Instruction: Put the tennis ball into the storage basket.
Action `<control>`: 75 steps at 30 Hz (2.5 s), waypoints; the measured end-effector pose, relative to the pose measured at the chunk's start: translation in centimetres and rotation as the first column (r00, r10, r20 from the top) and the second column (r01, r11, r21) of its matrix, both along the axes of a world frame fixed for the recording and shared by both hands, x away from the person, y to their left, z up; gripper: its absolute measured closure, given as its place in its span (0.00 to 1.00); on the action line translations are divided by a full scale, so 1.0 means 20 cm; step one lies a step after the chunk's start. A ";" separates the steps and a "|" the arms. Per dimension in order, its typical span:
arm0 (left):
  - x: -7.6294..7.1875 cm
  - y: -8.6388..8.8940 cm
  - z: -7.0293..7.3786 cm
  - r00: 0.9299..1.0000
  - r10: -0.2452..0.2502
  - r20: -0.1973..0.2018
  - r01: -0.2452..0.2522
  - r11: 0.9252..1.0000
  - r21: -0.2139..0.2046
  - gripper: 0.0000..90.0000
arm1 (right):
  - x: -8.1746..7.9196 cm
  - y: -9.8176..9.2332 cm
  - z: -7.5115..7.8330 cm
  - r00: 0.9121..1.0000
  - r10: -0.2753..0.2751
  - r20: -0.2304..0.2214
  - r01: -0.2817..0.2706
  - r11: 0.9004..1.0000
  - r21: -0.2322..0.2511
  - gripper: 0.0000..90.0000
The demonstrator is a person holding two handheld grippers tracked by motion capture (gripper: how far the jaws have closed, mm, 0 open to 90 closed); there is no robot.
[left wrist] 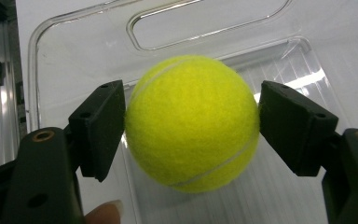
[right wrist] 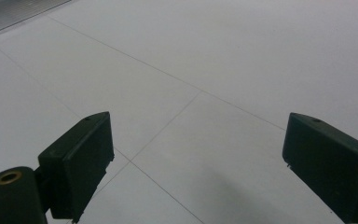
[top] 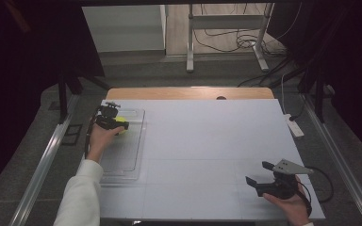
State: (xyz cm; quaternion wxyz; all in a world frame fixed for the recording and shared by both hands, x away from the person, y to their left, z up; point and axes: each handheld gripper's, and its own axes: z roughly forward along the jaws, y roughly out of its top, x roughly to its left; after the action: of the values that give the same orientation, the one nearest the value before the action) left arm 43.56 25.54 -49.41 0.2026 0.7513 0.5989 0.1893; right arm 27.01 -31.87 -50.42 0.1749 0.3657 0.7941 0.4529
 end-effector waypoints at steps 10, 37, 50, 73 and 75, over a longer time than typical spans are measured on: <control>-0.01 0.00 0.02 0.999 -0.015 0.038 0.017 0.999 -0.051 0.15 | 0.00 0.00 0.00 1.000 -0.003 -0.001 0.003 1.000 -0.001 0.10; -0.18 -0.02 0.14 0.977 -0.111 0.181 0.151 0.964 -0.221 0.15 | -0.01 0.00 0.01 1.000 -0.003 0.004 0.003 1.000 -0.003 0.10; -0.33 -0.08 0.21 0.947 -0.219 0.235 0.276 0.930 -0.244 0.16 | -0.01 0.01 0.01 1.000 -0.003 0.006 0.003 1.000 -0.006 0.10; -0.61 -0.20 0.18 0.891 -0.339 0.301 0.418 0.873 -0.253 0.16 | -0.01 0.01 0.01 1.000 -0.001 0.008 0.002 1.000 -0.009 0.10; -0.63 -0.21 0.17 0.889 -0.349 0.297 0.425 0.871 -0.248 0.16 | -0.01 0.01 0.01 1.000 -0.003 0.008 0.003 1.000 -0.011 0.10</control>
State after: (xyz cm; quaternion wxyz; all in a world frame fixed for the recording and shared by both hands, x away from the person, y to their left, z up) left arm 31.01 21.42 -46.07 0.4223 0.7868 0.4278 0.1397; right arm 26.81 -31.70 -50.22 0.1807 0.3641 0.7953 0.4497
